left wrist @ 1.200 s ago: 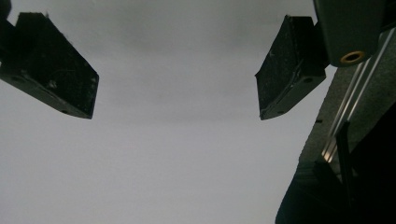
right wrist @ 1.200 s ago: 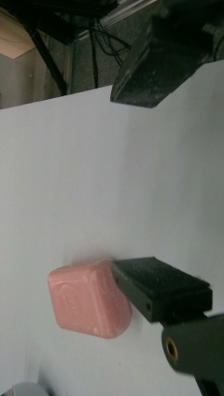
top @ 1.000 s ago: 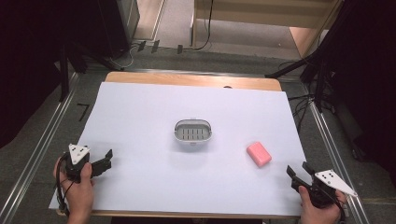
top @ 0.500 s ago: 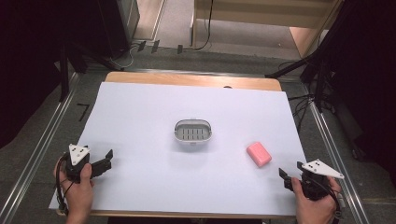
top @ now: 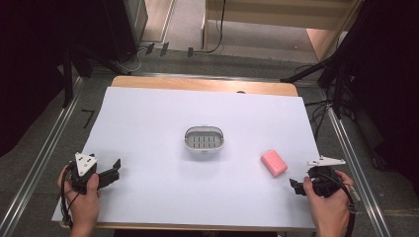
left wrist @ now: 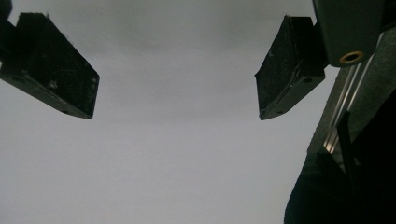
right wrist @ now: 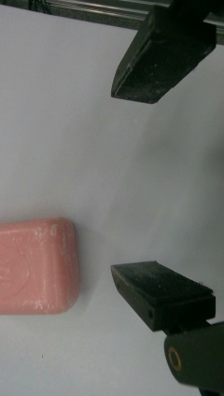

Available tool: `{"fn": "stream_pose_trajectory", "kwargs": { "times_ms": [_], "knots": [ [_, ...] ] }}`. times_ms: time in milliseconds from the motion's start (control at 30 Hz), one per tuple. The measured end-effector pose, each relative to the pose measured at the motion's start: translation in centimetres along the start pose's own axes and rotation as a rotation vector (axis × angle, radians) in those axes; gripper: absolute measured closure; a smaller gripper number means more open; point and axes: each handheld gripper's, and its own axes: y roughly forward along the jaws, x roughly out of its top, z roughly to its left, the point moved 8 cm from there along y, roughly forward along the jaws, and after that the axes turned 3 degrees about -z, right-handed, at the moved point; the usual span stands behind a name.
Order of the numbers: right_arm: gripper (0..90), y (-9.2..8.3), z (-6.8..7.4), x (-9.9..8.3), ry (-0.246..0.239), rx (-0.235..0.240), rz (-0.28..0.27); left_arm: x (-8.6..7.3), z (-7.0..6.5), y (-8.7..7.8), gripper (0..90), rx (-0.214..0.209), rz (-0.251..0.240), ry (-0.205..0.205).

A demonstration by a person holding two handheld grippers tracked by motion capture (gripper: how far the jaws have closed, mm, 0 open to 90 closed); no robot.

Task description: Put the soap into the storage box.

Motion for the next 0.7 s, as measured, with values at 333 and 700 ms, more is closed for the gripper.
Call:
{"fn": "stream_pose_trajectory", "kwargs": {
  "times_ms": [333, 700],
  "knots": [
    [12.8, 0.9, 0.7, 1.8, -0.02, 0.021, 0.068, 0.0, 0.0, -0.1, 14.3, -0.001, -0.013, 0.007],
    [9.1, 1.4, 1.2, 2.9, -0.034, 0.05, 0.128, 0.0, -0.2, -0.1, 14.3, 0.007, -0.007, 0.021]
  ]
}}
